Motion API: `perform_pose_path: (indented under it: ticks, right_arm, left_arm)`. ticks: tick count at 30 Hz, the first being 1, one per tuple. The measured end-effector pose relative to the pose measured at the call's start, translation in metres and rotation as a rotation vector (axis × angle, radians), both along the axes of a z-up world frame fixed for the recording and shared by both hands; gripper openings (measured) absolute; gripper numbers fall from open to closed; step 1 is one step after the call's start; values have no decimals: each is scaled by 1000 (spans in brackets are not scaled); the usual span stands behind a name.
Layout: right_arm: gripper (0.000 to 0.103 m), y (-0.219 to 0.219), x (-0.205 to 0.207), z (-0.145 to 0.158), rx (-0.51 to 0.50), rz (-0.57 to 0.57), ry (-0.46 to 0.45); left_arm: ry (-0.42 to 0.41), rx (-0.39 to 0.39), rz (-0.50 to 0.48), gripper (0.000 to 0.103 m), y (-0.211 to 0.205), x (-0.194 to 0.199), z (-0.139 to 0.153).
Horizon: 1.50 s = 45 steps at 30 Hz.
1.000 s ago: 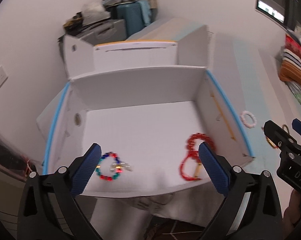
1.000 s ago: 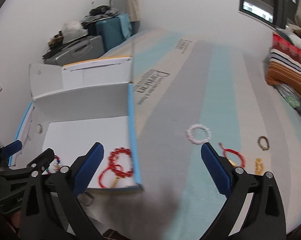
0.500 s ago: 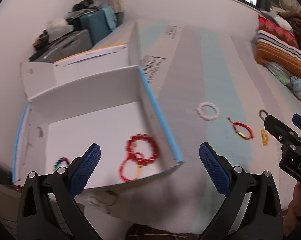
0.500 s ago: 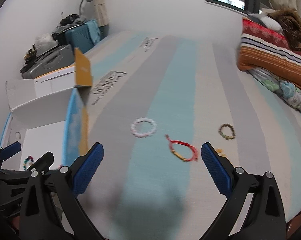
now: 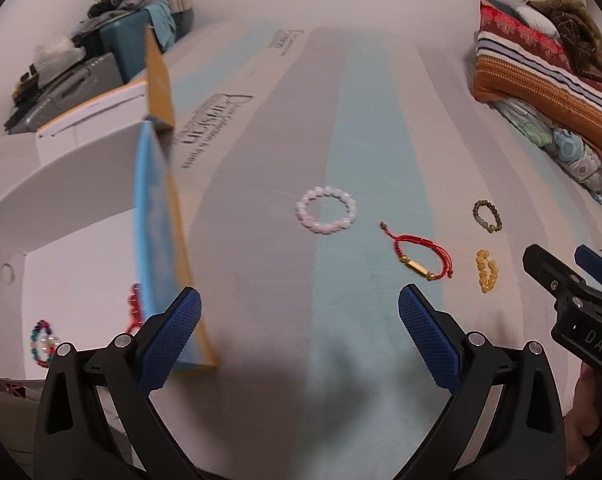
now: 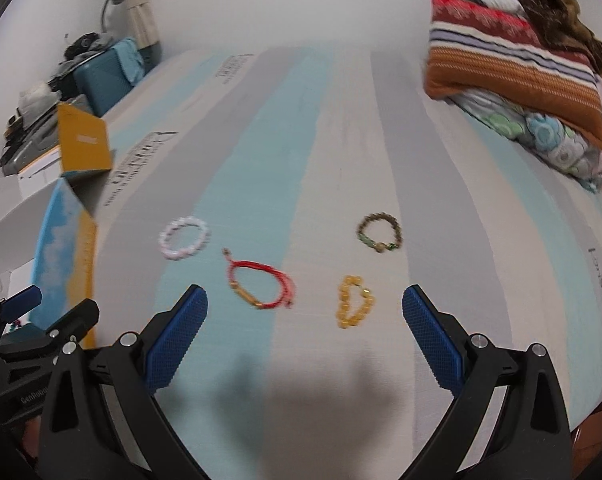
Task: Organize jewelry
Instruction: 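Move both open tools back over the remaining bracelets on the bed, then grasp the yellow amber bracelet with the right tool while the left tool grasps the white pearl bracelet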
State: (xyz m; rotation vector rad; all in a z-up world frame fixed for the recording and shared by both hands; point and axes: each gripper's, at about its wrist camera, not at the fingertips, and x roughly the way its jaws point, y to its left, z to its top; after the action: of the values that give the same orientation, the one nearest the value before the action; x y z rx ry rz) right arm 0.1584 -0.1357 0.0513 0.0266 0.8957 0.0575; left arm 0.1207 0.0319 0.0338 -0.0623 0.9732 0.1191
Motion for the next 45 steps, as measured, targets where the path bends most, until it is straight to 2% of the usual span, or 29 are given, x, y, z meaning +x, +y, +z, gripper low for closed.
perform_pose_path:
  ticks: [11, 19, 26, 31, 37, 41, 45]
  right_arm:
    - [94, -33, 28, -50, -5, -35, 61]
    - [94, -44, 57, -96, -4, -41, 119]
    - [91, -51, 72, -127, -16, -36, 163]
    - [90, -54, 75, -137, -2, -42, 166]
    - [75, -57, 75, -138, 7, -45, 162]
    - [60, -56, 75, -136, 22, -38, 168]
    - [37, -57, 75, -134, 12, -59, 173]
  left_arm:
    - [54, 11, 23, 97, -14, 68, -37]
    - [95, 15, 86, 97, 5, 120, -71]
    - [123, 30, 125, 96, 17, 149, -98]
    - [134, 33, 144, 95, 23, 160, -116]
    - [134, 76, 145, 90, 17, 159, -121]
    - [139, 68, 140, 72, 12, 157, -118]
    - [141, 69, 125, 52, 5, 154, -116]
